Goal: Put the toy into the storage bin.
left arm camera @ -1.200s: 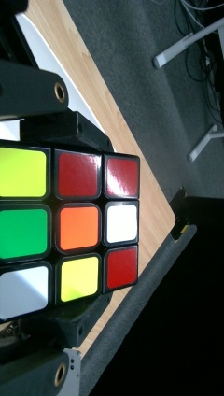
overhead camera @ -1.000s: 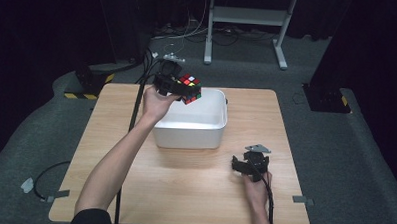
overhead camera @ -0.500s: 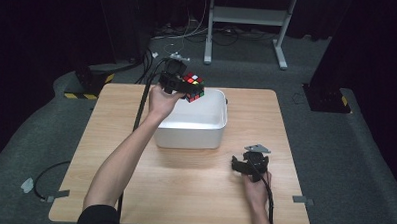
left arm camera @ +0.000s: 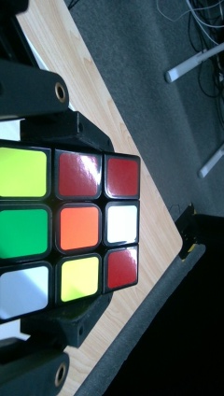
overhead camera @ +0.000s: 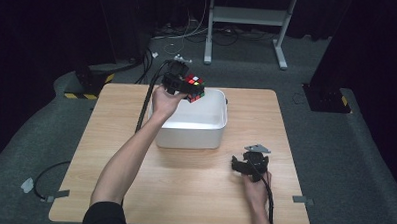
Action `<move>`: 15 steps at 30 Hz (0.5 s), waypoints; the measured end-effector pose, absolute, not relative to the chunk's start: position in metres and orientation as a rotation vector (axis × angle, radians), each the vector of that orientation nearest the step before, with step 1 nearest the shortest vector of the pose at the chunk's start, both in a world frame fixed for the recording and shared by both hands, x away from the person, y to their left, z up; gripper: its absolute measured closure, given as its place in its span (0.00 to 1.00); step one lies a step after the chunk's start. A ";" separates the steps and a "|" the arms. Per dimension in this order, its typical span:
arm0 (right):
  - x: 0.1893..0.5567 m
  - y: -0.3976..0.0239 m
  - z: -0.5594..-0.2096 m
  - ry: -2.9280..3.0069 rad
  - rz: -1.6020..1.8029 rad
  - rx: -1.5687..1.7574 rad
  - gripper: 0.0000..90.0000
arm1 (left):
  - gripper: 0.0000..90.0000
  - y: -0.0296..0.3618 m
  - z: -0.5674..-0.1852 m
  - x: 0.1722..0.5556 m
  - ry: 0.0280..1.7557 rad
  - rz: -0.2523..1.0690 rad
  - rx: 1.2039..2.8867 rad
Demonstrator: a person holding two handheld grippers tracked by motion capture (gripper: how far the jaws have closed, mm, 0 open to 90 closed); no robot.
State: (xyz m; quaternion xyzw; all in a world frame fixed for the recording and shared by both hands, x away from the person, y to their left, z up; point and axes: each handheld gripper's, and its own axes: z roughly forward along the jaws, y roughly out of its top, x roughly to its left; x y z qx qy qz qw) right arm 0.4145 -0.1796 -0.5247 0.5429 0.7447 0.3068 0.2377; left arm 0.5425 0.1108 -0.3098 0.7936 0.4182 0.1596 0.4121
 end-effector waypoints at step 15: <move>0.415 -0.180 -0.525 2.042 0.840 1.484 0.19 | 0.37 0.105 -0.336 0.559 1.109 0.377 2.007</move>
